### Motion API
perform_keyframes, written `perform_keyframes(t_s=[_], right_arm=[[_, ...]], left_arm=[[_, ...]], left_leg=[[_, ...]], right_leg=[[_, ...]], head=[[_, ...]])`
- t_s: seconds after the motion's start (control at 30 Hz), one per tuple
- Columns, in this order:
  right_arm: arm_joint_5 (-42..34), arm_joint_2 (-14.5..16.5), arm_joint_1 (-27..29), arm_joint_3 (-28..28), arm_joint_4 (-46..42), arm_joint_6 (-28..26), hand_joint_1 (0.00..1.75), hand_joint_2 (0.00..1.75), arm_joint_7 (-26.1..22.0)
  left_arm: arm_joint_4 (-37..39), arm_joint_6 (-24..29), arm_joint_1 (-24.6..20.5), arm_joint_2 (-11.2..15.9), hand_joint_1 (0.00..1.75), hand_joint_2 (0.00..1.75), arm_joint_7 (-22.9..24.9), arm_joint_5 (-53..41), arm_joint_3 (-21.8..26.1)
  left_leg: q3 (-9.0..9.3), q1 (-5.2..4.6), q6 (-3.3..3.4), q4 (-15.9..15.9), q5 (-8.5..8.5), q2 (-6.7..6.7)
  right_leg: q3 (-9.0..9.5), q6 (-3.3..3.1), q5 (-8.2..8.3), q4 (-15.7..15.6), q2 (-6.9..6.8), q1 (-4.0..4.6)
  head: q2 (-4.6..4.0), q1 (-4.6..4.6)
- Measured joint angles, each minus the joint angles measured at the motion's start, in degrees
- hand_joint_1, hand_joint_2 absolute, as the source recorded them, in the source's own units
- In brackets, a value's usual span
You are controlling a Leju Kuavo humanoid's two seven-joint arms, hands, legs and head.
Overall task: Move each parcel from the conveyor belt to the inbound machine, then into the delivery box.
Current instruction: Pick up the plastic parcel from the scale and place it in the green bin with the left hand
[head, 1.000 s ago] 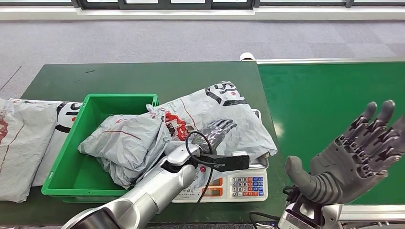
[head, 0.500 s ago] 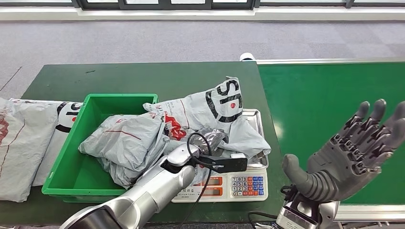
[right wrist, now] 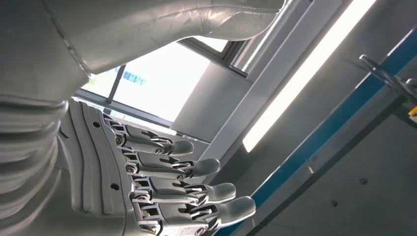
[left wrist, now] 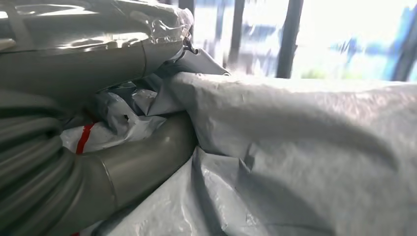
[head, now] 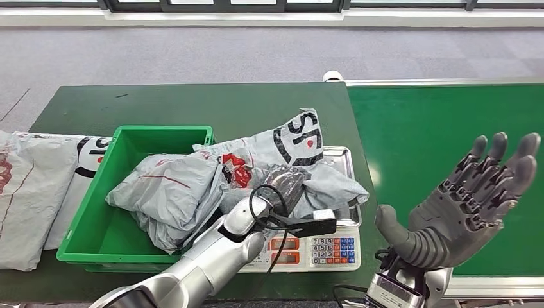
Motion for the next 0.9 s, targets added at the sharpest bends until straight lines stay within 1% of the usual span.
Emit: perform_keyframes(t_s=[0.1,0.2,0.27,0.4,0.5,0.6,0.73,0.9], right_arm=[[0.1,0.0,0.0,0.0,0.0,0.0,0.00,1.75,0.1],[0.0,0.0,0.0,0.0,0.0,0.0,0.00,1.75,0.0],[-0.2,0.0,0.0,0.0,0.0,0.0,0.00,1.75,-0.1],[-0.6,0.0,0.0,0.0,0.0,0.0,0.00,1.75,-0.3],[-0.7,0.0,0.0,0.0,0.0,0.0,0.00,1.75,-0.4],[-0.7,0.0,0.0,0.0,0.0,0.0,0.00,1.75,-0.5],[-0.7,0.0,0.0,0.0,0.0,0.0,0.00,1.75,-0.5],[-0.7,0.0,0.0,0.0,0.0,0.0,0.00,1.75,-0.6]], left_arm=[[-3.9,5.6,1.7,0.2,1.75,1.75,-3.7,1.3,0.3],[-12.2,10.9,4.9,0.6,1.75,1.75,-10.2,4.2,1.0],[-17.7,11.9,6.7,0.8,1.75,1.75,-12.9,5.4,1.2],[-29.6,12.6,10.9,1.7,1.75,1.75,-16.5,7.3,1.2],[-36.5,13.0,13.0,2.2,1.75,1.75,-17.9,8.5,1.1],[-40.9,13.0,14.3,2.8,1.75,1.75,-18.2,8.9,0.9],[-44.3,13.0,15.2,3.4,1.75,1.75,-18.3,8.9,0.8],[-46.2,13.1,15.8,3.8,1.75,1.75,-18.5,9.1,0.7]], left_leg=[[-0.03,0.00,0.00,0.0,-0.01,0.00],[-0.08,0.00,0.00,0.0,-0.01,-0.02],[-0.09,0.00,0.00,0.0,-0.03,-0.03],[-0.09,0.00,-0.03,0.0,-0.06,0.00],[-0.09,0.00,-0.03,0.0,-0.06,0.00],[-0.08,0.00,-0.03,0.0,-0.06,0.00],[-0.07,0.00,-0.03,0.0,-0.05,0.01],[-0.07,0.00,-0.03,0.0,-0.05,0.00]], right_leg=[[-0.03,0.00,0.00,0.0,0.01,-0.01],[-0.06,0.00,-0.02,0.0,-0.01,0.00],[-0.07,-0.01,-0.03,0.0,-0.02,0.00],[-0.10,-0.03,-0.05,0.0,0.01,0.00],[-0.10,-0.03,-0.05,0.0,0.00,0.00],[-0.10,-0.03,-0.05,0.0,0.00,0.00],[-0.09,-0.02,-0.05,0.0,0.00,0.00],[-0.09,-0.02,-0.04,0.0,0.00,0.00]], head=[[0.00,-0.01],[0.00,-0.01],[0.00,-0.01],[0.00,-0.01],[0.00,-0.01],[0.00,-0.01],[0.00,-0.01],[0.00,-0.01]])
